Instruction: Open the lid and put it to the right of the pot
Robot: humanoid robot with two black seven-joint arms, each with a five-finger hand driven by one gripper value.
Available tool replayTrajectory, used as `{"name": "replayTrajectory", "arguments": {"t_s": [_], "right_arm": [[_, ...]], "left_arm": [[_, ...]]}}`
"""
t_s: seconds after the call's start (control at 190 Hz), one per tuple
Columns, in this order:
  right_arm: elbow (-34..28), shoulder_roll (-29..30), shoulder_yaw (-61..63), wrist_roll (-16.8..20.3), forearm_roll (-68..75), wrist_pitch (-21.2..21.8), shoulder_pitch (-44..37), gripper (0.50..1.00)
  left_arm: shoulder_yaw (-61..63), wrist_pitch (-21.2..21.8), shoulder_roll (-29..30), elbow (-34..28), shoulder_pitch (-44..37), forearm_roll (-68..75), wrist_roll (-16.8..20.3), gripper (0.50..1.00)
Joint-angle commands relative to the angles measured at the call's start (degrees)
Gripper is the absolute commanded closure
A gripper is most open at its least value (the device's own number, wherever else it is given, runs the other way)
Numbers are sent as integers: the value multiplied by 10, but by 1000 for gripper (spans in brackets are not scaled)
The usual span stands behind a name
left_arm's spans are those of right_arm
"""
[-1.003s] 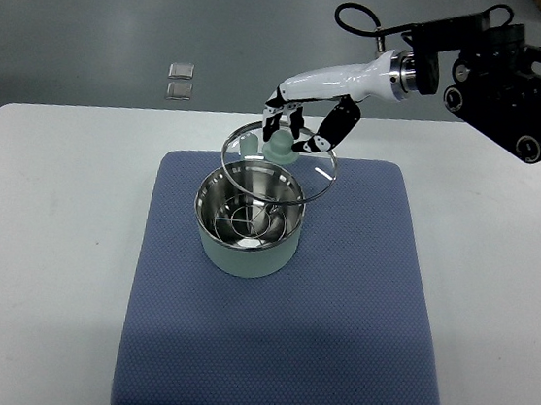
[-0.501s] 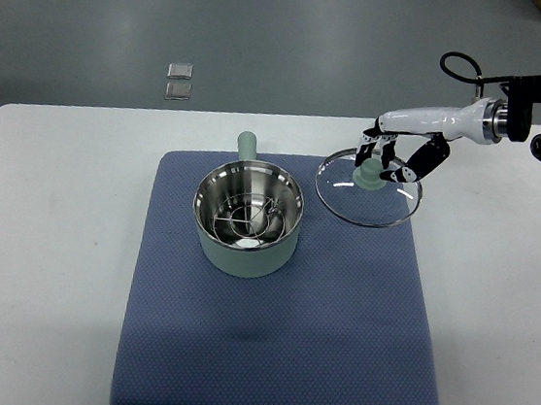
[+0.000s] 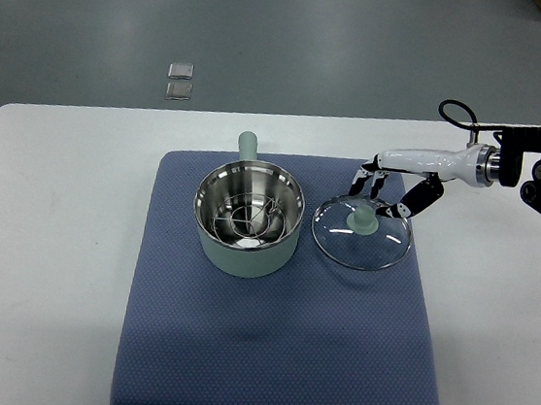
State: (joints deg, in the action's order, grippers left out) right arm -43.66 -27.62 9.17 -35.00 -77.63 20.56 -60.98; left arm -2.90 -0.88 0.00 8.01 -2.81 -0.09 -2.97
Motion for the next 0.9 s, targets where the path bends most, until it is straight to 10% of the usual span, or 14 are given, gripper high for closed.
{"name": "replayTrajectory", "arguments": {"t_s": [0.0, 0.206, 0.211, 0.285, 0.528, 0.897], "right_arm": [[9, 3, 34, 0, 54, 4, 7, 589], [52, 21, 78, 18, 287, 16, 29, 589], [65, 40, 85, 74, 395, 22, 42, 587], [80, 61, 88, 157, 541, 27, 51, 570], [132, 133, 91, 333, 890, 45, 53, 570], [158, 172, 93, 346, 995, 44, 74, 568]], "left_arm": [[0, 0, 0, 1, 0, 0, 0, 500], [0, 0, 0, 1, 0, 0, 0, 500], [0, 0, 0, 1, 0, 0, 0, 500], [0, 0, 0, 1, 0, 0, 1, 500], [-1, 0, 0, 1, -1, 0, 0, 500], [-1, 0, 0, 1, -6, 0, 0, 500]]}}
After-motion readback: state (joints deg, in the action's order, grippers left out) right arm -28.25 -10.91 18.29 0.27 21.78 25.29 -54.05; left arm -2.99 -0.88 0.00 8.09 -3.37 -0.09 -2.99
